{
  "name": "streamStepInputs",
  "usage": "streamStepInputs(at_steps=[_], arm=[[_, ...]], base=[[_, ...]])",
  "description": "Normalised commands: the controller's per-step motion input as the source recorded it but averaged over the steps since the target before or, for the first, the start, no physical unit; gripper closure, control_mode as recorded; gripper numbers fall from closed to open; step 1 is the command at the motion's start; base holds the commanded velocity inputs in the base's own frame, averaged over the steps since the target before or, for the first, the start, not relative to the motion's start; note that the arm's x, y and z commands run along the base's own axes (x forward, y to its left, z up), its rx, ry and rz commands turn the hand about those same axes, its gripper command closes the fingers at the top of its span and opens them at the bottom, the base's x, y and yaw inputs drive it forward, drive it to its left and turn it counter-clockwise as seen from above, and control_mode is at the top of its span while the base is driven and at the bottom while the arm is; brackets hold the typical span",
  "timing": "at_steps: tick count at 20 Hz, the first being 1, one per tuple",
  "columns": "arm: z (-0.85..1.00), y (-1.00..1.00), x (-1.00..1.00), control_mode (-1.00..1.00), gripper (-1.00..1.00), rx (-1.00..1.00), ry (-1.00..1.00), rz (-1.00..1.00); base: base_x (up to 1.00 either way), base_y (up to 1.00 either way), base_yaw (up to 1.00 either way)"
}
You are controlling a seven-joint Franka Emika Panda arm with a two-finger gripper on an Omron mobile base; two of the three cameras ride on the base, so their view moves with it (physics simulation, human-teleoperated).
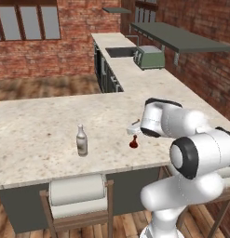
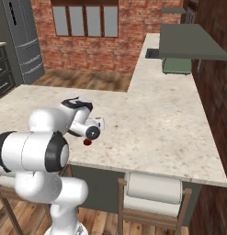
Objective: Get the candle and the liquor from the cabinet and move them to the dining counter.
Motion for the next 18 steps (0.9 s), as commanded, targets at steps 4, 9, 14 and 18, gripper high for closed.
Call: streamStepInputs(at_steps=[4, 9, 14, 18], arm=[[-0.33, 0.0, 0.12, -1.0, 1.0, 0.0, 0.0, 0.0], [-0.16, 0.04, 0.14, -1.0, 1.0, 0.0, 0.0, 0.0], [0.0, 0.01, 0.1, -1.0, 1.0, 0.0, 0.0, 0.0], [0.0, 0.0, 0.11, -1.0, 1.0, 0.0, 0.0, 0.0]], base=[[0.0, 0.0, 0.0], [0.0, 0.0, 0.0], [0.0, 0.0, 0.0], [0.0, 0.0, 0.0]])
